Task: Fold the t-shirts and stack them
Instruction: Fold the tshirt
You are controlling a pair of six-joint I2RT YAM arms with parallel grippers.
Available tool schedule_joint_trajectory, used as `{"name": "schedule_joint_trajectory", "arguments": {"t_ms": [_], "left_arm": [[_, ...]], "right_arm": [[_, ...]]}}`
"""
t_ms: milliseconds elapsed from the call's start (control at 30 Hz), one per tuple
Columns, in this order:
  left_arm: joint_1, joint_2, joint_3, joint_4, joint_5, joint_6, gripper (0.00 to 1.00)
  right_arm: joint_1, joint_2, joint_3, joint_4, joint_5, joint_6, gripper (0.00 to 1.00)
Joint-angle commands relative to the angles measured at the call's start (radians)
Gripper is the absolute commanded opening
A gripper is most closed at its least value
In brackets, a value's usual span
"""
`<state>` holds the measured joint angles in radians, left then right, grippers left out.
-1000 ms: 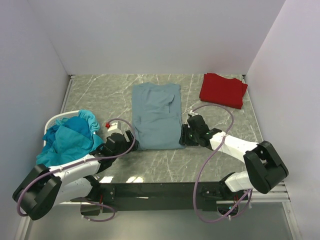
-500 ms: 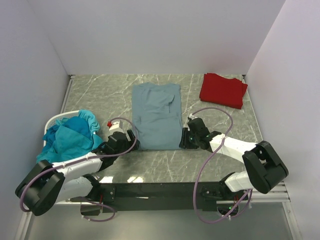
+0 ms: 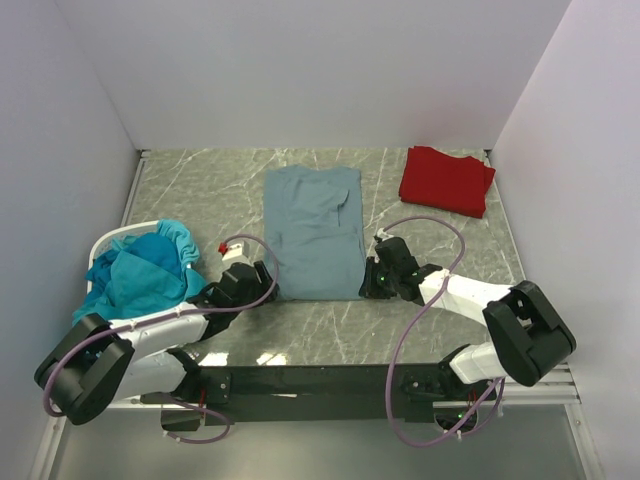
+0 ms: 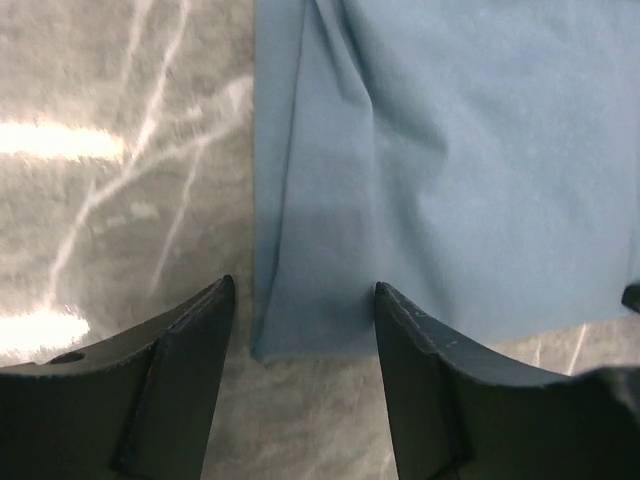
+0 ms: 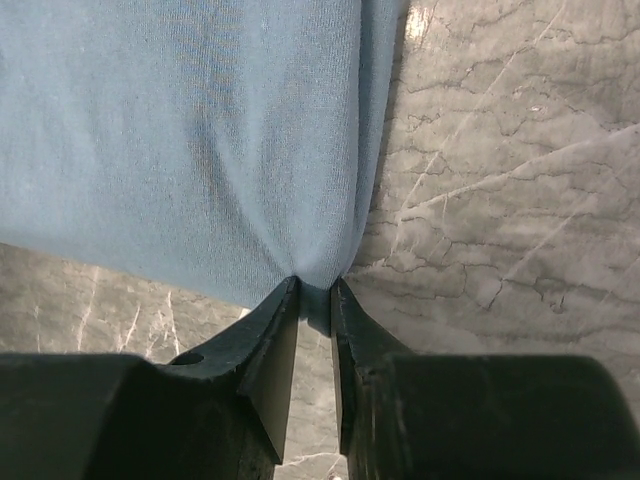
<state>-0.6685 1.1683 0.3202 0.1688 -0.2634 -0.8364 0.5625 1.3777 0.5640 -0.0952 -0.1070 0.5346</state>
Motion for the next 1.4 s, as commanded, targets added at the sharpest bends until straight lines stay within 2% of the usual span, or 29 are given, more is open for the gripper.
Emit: {"name": "schedule_joint_trajectory", "arguments": {"t_ms": [0,300,667,767,867,900,967,1233,1367], "left_arm": [[-0.028,-0.036,-0.006,-0.061,-0.016,-0.039,0.63],[-0.048,-0.084,-0.018,-0.124,-0.051,-0.099,0.59],[-0.1,0.014,0.029,-0.166,-0.142,-0.141,0.42],[-0.105,0.031,0.03,-0.166,-0.151,-0.148,0.32],[-0.111,0.033,0.031,-0.166,-0.166,-0.159,0.17],[-0.112,0.03,0.034,-0.193,-0.183,-0.162,0.08],[-0.12,0.024,0.043,-0.209,-0.197,-0.173,0.01],[-0.189,-0.013,0.088,-0.376,-0.316,-0.243,0.01],[-0.207,-0.022,0.083,-0.394,-0.33,-0.28,0.01]], "right_arm": [[0.008,0.012,-0.009,0.012,0.0,-0.002,0.26],[0.007,0.038,-0.006,0.023,-0.008,-0.005,0.25],[0.008,0.041,-0.006,0.025,-0.005,-0.005,0.22],[0.007,0.043,-0.007,0.026,-0.011,-0.005,0.16],[0.008,0.041,-0.007,0.023,-0.013,-0.005,0.03],[0.007,0.038,-0.007,0.022,-0.011,-0.004,0.0],[0.008,0.031,-0.006,0.009,0.0,-0.002,0.0],[0.008,-0.029,-0.007,-0.035,0.032,0.016,0.0],[0.008,-0.025,-0.009,-0.043,0.036,0.019,0.0]]}}
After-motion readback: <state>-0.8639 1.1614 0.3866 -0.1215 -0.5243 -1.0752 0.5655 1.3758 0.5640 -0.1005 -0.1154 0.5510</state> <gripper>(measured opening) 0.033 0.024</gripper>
